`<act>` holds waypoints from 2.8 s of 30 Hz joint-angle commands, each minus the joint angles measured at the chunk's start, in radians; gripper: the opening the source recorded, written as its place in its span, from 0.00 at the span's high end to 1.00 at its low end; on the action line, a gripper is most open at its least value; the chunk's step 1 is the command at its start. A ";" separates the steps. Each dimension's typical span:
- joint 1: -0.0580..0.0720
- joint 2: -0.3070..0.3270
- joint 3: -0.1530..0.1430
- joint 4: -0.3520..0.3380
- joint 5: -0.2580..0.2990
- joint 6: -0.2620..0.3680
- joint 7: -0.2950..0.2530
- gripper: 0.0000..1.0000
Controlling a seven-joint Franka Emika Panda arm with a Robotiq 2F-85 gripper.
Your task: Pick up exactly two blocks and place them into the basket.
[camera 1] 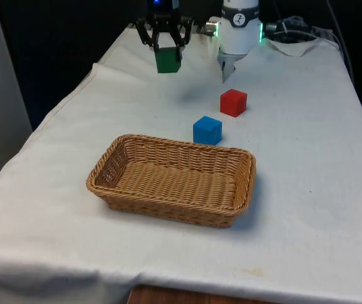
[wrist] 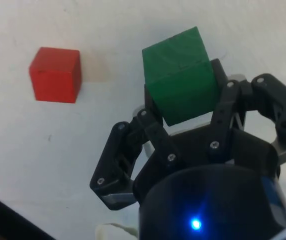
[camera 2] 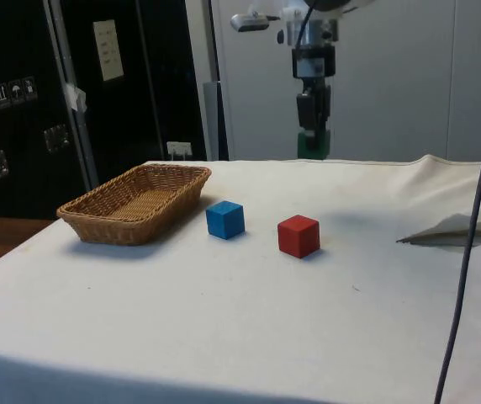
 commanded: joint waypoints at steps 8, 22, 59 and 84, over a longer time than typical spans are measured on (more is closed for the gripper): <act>0.012 0.029 0.021 0.088 0.049 -0.066 -0.009 0.99; 0.010 0.151 0.060 0.222 0.122 -0.084 -0.035 0.99; 0.000 0.347 0.101 0.415 0.214 -0.087 -0.187 0.99; -0.024 0.597 0.099 0.708 0.362 -0.167 -0.242 0.99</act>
